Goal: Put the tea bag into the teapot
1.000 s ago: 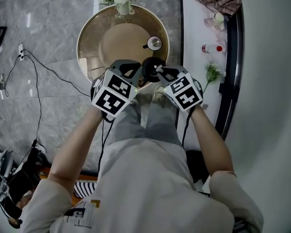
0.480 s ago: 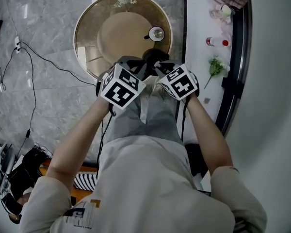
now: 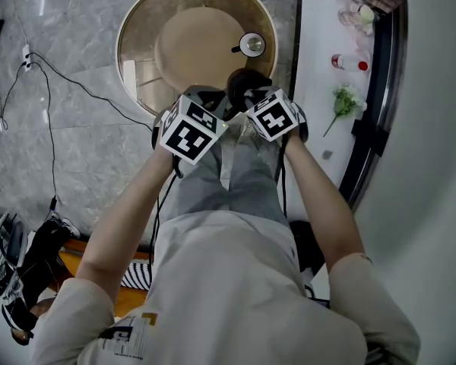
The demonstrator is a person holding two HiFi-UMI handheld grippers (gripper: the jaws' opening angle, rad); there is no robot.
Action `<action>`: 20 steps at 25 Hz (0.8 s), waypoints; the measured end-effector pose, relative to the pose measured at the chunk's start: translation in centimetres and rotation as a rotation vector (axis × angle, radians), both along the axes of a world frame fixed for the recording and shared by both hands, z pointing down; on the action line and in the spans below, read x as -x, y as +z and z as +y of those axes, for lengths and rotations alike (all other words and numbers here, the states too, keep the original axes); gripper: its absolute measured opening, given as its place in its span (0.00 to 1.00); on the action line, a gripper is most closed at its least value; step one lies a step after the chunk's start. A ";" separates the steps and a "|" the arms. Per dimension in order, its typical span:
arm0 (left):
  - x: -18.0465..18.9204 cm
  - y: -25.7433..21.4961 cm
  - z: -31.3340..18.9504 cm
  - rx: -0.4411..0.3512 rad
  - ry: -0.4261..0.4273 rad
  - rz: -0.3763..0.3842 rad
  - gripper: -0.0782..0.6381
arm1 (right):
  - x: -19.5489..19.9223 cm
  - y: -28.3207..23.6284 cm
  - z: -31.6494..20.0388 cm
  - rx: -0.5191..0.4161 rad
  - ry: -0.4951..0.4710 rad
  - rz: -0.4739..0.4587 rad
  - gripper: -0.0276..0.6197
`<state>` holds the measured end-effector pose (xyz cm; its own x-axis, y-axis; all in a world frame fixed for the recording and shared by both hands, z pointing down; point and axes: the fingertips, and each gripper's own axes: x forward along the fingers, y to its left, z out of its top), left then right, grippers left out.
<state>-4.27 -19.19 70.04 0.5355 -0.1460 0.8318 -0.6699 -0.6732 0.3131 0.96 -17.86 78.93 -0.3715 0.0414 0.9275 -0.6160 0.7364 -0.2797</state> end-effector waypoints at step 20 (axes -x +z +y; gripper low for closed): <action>0.0 0.2 0.7 0.003 0.031 -0.010 0.12 | 0.0 0.2 -0.1 -0.012 0.087 -0.012 0.24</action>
